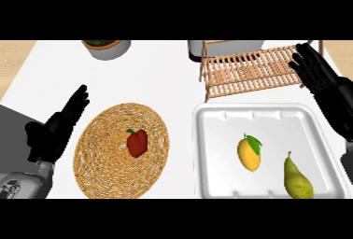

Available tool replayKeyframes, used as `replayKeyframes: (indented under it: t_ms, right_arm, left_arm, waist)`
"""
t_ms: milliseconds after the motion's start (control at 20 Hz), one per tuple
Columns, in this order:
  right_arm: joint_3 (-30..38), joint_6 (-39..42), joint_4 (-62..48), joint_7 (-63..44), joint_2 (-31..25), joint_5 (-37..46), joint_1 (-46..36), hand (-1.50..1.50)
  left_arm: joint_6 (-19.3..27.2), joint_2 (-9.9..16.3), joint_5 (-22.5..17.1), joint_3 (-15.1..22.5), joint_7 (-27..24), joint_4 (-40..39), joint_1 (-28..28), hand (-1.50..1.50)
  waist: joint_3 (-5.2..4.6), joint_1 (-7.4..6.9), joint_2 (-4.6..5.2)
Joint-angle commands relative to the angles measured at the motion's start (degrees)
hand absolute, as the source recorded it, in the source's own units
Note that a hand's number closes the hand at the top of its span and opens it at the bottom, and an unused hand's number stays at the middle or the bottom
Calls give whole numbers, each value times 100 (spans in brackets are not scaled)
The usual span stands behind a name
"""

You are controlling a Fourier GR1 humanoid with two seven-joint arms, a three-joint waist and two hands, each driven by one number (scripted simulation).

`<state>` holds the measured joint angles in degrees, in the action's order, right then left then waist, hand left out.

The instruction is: Pick the lemon from the tray and place it in the tiered shelf

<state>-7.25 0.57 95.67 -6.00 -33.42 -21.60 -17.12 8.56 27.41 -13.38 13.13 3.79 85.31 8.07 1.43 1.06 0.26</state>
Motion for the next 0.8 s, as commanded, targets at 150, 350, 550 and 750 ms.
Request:
replayKeyframes:
  t_ms: [150, 350, 550, 750]
  right_arm:
    - [717, -388, -282, 18, 212, -195, 787, -150]
    - [1442, -1023, -419, 239, 2312, -2407, 717, 150]
    - [1146, -2644, -1460, 580, 452, 1350, 1748, 150]
    - [1573, -3277, -1716, 2337, 1829, 987, 2083, -150]
  left_arm:
    - [412, -467, 525, 157, -56, -26, 291, 0]
    - [331, -499, 282, 88, -141, -11, 144, 0]
    - [412, -697, 388, 234, -192, -61, 195, 0]
    - [556, -875, 613, 369, -243, -97, 255, 0]
  waist:
    - [-141, -15, -30]
    - [146, 244, -50]
    - [-148, 154, 50]
    - [-123, 19, -12]
